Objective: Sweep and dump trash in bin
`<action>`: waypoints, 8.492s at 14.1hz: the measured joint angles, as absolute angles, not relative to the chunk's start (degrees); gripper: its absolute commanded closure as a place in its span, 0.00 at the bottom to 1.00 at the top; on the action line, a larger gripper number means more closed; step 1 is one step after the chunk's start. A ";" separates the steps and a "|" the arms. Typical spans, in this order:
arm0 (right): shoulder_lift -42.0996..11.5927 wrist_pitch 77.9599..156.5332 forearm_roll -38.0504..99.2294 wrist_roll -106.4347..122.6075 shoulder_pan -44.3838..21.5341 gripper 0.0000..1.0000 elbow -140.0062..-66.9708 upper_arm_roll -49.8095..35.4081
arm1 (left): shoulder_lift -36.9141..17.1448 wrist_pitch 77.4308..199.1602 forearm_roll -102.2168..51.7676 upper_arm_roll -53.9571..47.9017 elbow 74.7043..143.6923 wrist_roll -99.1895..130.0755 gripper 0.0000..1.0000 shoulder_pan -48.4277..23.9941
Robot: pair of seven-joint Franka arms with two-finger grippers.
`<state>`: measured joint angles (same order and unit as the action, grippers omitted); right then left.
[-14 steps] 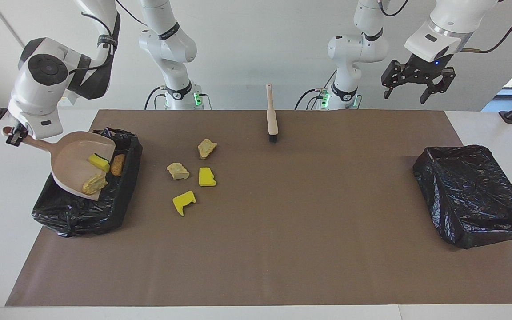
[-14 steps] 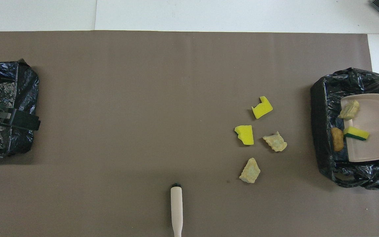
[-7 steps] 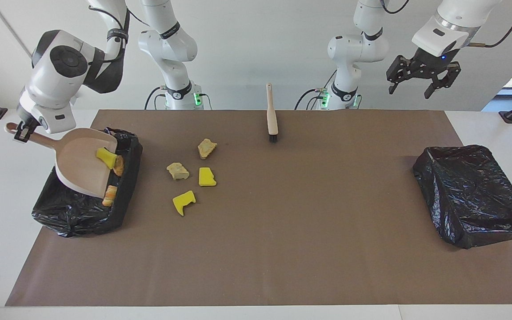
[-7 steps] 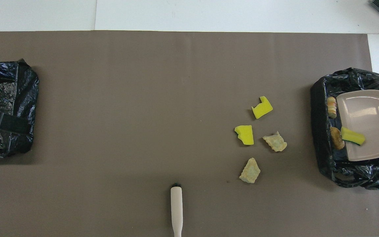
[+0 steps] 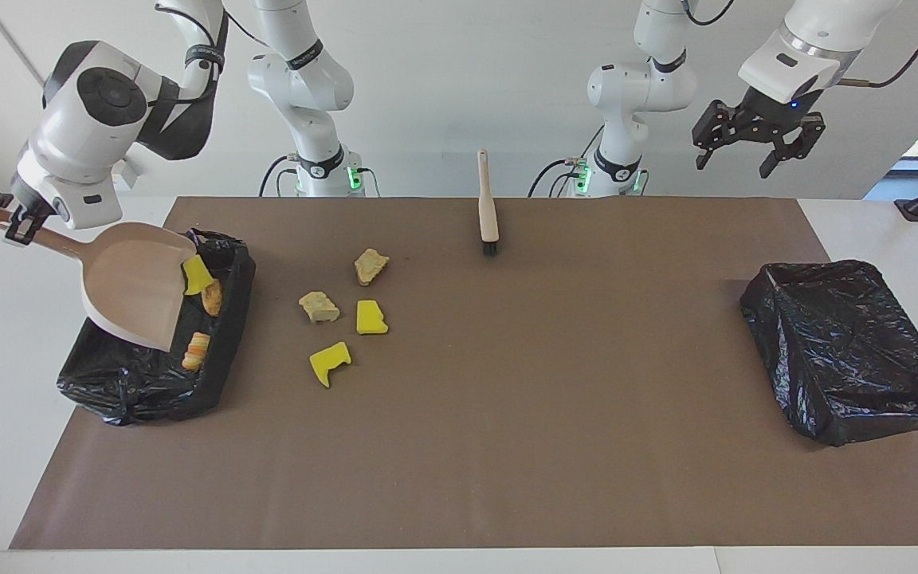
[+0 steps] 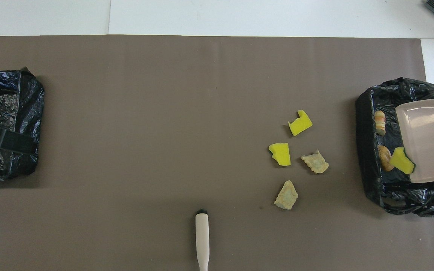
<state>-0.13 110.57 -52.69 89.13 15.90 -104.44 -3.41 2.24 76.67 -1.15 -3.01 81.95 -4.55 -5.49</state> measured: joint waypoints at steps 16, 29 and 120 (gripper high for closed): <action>-2.48 101.38 -35.76 63.80 0.11 1.00 -94.37 -4.28 | 2.24 76.67 -1.15 -2.81 81.95 -4.55 0.00 -5.48; -13.38 102.36 -4.83 -18.39 -23.01 1.00 -94.33 -4.61 | 2.29 76.67 -1.15 -2.86 81.95 -4.55 0.00 -5.50; 16.80 109.74 -20.02 -11.31 -9.93 1.00 -141.34 -2.96 | -11.53 111.68 13.58 -36.43 111.97 -29.61 1.00 -9.68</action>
<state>16.80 109.74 -20.02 -11.31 -9.93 -141.34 -2.96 -11.53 111.68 13.58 -36.43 111.97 -29.61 -9.68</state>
